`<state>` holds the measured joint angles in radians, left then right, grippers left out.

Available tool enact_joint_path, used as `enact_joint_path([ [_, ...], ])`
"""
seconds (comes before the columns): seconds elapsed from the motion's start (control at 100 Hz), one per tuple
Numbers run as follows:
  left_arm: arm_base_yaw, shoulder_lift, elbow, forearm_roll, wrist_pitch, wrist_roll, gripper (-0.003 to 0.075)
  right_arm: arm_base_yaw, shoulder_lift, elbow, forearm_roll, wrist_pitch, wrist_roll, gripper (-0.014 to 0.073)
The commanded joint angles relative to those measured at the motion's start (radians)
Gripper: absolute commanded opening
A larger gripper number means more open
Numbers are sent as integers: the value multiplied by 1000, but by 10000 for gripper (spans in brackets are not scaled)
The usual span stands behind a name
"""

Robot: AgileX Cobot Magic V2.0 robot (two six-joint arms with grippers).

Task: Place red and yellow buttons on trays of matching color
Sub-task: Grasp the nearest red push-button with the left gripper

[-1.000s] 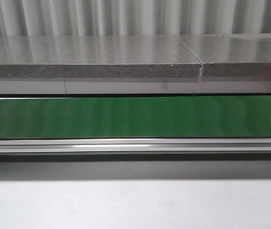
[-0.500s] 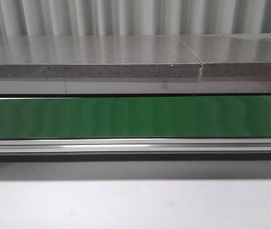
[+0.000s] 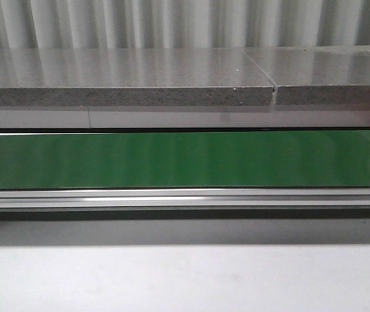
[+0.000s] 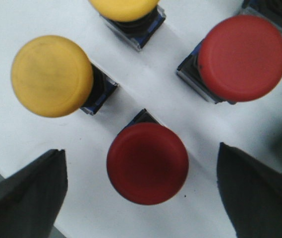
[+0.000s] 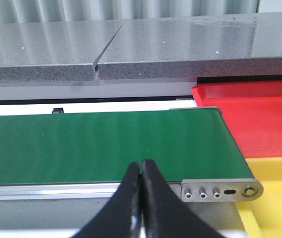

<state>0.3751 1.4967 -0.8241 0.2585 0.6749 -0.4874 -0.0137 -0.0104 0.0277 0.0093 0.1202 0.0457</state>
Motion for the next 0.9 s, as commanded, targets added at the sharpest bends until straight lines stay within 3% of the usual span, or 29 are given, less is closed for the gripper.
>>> enact_joint_path([
  [0.0,2,-26,-30,1,-31,-1,457,-6,-9,-16,-9,-86,-3,-68],
  [0.2,2,-26,-30,1,-31,-1,192,-6,-9,-16,-9,-86,-3,-68],
  [0.42,-5,-38,-30,1,-9,-1,-1,-6,-9,-16,-9,-86,-3,-68],
  [0.89,-53,-299,-66,7,71,38,-20,-6,-9,-16,-9,-86,-3,-68],
])
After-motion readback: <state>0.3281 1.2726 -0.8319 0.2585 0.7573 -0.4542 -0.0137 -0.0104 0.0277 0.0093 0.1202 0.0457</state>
